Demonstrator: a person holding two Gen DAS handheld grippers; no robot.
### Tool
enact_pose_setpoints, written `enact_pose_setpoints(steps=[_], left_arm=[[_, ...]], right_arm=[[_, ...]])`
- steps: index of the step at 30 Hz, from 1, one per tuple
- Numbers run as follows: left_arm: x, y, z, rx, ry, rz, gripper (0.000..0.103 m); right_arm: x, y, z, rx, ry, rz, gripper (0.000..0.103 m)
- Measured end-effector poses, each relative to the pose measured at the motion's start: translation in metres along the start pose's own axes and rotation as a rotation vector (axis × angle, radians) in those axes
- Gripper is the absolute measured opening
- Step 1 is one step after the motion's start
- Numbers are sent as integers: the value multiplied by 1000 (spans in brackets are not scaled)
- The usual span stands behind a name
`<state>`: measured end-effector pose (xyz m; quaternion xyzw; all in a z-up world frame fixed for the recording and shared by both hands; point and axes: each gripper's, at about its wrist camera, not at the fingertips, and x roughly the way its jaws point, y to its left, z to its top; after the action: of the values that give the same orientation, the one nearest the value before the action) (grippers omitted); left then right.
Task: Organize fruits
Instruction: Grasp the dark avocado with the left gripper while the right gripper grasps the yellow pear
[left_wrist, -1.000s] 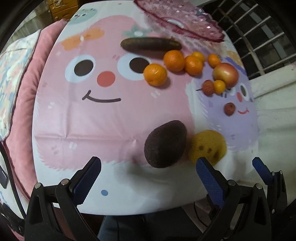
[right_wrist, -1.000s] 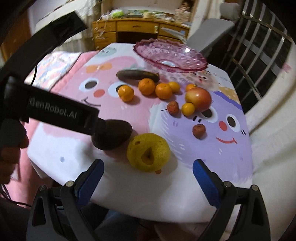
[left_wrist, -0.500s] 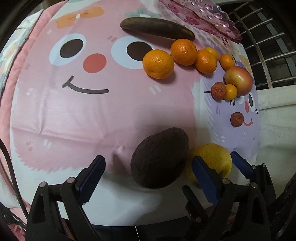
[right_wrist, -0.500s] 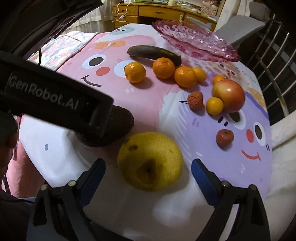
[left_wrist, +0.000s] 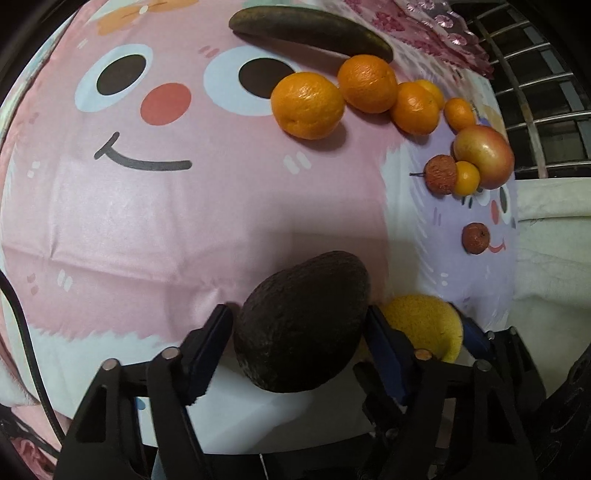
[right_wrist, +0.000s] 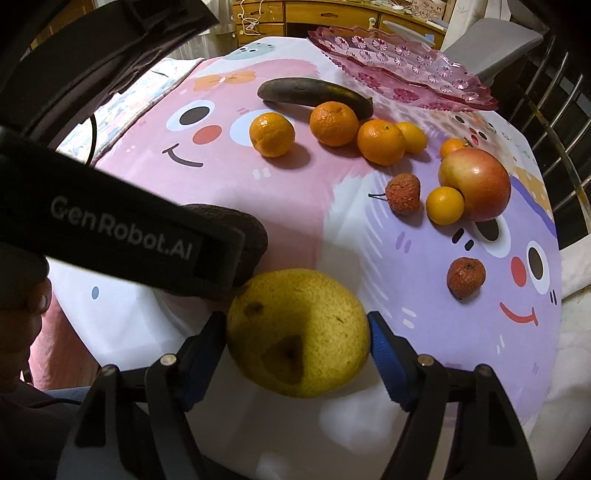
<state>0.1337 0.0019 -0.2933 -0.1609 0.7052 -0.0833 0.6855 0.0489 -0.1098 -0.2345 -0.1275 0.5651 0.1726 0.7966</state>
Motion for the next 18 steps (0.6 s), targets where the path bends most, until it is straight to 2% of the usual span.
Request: enact_pose_setpoints(steps=[11,14,18], left_arm=[[-6,2,-12,1,-12,15,63],[-16,10,-18,-3,-19,28,63],[-42,12,-16,3,-68,11,62]], right_arm=[[-2,-19,-8,155,66,24,75],[-3,-30,-9,223,90,18,75],[-9,-49,-7,333,98,40,75]])
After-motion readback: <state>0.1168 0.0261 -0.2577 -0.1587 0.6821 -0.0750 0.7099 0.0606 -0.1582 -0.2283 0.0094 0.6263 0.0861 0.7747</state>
